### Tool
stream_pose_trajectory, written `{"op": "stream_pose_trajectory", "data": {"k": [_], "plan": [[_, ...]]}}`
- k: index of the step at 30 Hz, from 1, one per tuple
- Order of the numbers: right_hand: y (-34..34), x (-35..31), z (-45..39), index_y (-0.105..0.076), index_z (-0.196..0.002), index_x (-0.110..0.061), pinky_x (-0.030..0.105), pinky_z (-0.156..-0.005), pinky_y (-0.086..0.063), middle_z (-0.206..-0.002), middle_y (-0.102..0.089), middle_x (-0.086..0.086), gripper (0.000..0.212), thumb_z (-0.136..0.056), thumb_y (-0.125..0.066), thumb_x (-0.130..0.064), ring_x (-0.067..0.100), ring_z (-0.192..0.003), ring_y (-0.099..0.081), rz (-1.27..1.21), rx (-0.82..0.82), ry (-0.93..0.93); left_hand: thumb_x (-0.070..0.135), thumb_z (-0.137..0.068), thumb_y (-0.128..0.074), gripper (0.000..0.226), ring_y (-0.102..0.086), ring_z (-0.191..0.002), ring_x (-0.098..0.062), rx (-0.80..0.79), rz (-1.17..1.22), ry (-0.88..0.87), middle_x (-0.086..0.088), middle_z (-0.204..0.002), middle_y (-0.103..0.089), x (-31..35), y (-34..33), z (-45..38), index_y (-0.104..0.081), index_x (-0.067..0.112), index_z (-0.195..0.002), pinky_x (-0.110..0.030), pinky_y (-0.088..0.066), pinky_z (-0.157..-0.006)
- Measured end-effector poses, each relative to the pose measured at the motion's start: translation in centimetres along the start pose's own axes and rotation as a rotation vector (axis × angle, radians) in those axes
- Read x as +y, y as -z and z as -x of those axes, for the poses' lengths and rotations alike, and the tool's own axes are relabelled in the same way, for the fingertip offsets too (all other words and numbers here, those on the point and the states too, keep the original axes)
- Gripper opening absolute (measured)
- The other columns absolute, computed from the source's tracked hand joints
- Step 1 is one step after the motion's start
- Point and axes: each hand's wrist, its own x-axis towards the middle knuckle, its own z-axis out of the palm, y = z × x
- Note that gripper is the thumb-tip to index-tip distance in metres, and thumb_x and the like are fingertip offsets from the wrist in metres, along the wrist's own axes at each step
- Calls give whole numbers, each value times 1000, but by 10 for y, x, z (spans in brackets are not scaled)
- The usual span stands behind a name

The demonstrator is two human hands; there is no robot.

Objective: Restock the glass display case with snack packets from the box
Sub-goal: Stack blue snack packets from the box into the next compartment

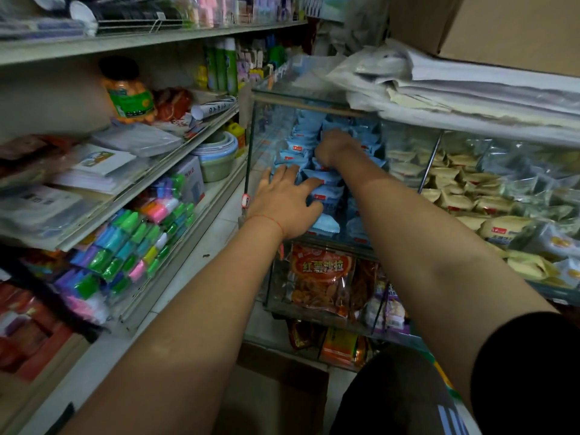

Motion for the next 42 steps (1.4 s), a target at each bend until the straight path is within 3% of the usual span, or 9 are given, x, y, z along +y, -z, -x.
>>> {"op": "stream_pose_trajectory", "data": {"k": [6, 14, 20, 23, 26, 31, 34, 37, 42], "plan": [[-11, 0, -11, -54, -133, -16, 55, -112, -14, -140, -51, 6, 46, -97, -35, -37, 30, -131, -43, 180, -83, -89, 49, -94, -33, 55, -8, -147, -26, 1, -6, -2, -11, -160, -15, -1, 0, 0, -28, 40, -148, -45, 2, -120], [3, 1, -32, -31, -148, -5, 43, -112, -27, -153, -32, 13, 59, -99, -31, -37, 30, -138, -34, 50, 71, -71, 51, -95, -30, 58, -4, -149, -23, -52, 20, -8, -9, -161, -12, 0, -1, 0, -22, 39, -151, -43, 6, -120], [-11, 5, -48, -36, -146, -6, 51, -113, -27, -153, -33, 17, 62, -92, -33, -37, 37, -134, -38, -8, -108, -69, 51, -94, -30, 61, -16, -147, -23, -34, 0, -10, -10, -158, -25, -3, -1, -5, -23, 33, -152, -39, 5, -119], [-1, 1, -47, -43, -139, -4, 48, -107, -37, -149, -36, 19, 58, -86, -43, -26, 37, -127, -44, 36, -95, -19, 49, -95, -31, 60, -18, -146, -22, -39, 10, -15, -9, -157, -27, -1, 0, -5, -23, 33, -152, -40, 6, -119], [9, -12, -32, -54, -129, -5, 37, -103, -42, -135, -52, 17, 39, -96, -43, -23, 33, -121, -51, -16, 140, 146, 46, -93, -35, 62, -22, -144, -25, 20, 23, -27, -10, -153, -34, -1, -2, -1, -23, 29, -152, -42, 2, -120], [12, -33, -13, -59, -78, -10, 29, -72, -46, -98, -68, 17, 16, -87, -47, -13, 28, -88, -62, -97, 208, 386, 36, -87, -48, 65, -41, -126, -29, 218, 79, 44, -13, -132, -51, 4, 3, 6, -31, 10, -144, -40, -25, -108], [21, -40, 2, -69, -94, 0, 36, -76, -54, -101, -69, 16, 23, -84, -57, -17, 27, -91, -65, -134, 74, 470, 34, -86, -49, 48, -46, -117, -29, 263, 59, 68, -13, -124, -53, 5, 4, 8, -46, 8, -126, -38, -33, -95], [13, -35, 12, -71, -107, -14, 37, -87, -55, -112, -68, 4, 26, -83, -67, -20, 22, -99, -64, 11, -206, 497, 36, -87, -46, 45, -43, -119, -28, 191, 84, 76, -12, -126, -48, 3, -2, 7, -60, 5, -117, -40, -38, -95], [3, -31, 8, -55, -132, -24, 35, -99, -46, -140, -50, 3, 50, -84, -65, -14, 22, -121, -52, 72, -214, 509, 44, -78, -40, 61, -47, -119, -27, 115, 220, 193, -6, -134, -41, 4, -9, 5, -57, 8, -123, -38, -42, -95]]}}
